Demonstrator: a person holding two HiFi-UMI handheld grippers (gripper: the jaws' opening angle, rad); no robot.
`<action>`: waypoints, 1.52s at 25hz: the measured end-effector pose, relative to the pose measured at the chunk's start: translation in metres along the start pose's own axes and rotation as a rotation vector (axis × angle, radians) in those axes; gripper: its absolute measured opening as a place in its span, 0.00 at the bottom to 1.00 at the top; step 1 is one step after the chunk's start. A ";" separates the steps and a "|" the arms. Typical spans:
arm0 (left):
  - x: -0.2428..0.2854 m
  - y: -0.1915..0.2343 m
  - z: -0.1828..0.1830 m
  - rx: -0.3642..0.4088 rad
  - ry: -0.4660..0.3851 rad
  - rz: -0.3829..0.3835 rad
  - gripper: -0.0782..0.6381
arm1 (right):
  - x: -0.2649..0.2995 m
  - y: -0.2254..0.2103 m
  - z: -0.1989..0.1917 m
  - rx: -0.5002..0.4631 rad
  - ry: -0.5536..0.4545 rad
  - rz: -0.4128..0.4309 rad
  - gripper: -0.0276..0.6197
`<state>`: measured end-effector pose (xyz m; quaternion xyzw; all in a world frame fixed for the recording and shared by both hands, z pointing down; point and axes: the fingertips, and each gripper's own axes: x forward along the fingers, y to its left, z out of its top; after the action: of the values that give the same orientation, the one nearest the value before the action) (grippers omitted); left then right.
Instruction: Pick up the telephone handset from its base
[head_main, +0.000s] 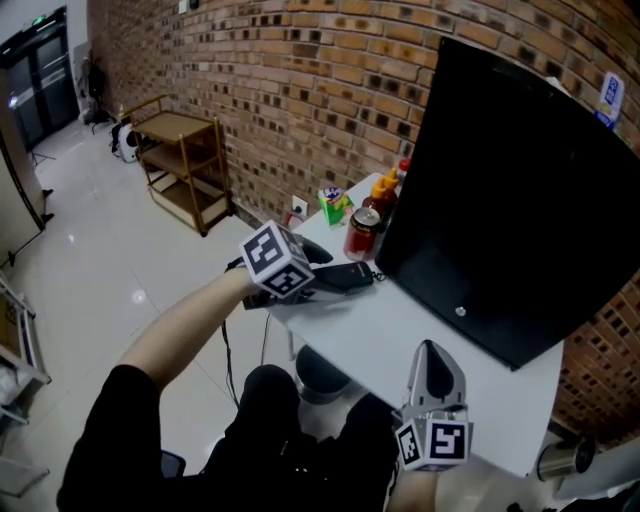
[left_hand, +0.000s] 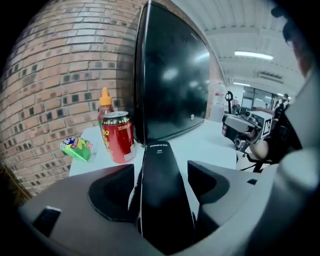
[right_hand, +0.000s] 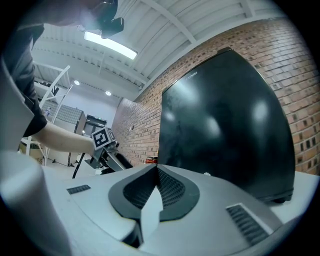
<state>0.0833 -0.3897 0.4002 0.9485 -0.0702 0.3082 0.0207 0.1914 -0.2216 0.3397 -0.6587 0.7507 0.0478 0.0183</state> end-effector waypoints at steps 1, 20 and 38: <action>0.002 0.000 -0.003 0.014 0.021 0.006 0.57 | 0.000 -0.001 -0.001 0.005 0.001 0.001 0.06; -0.006 0.006 0.000 -0.044 -0.033 0.003 0.47 | 0.007 -0.002 -0.004 0.001 0.004 0.033 0.06; -0.116 0.006 0.034 -0.082 -0.545 0.133 0.46 | 0.019 0.007 0.002 -0.034 0.013 0.057 0.06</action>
<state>0.0096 -0.3850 0.3047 0.9881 -0.1474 0.0393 0.0193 0.1821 -0.2390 0.3367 -0.6377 0.7682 0.0567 0.0007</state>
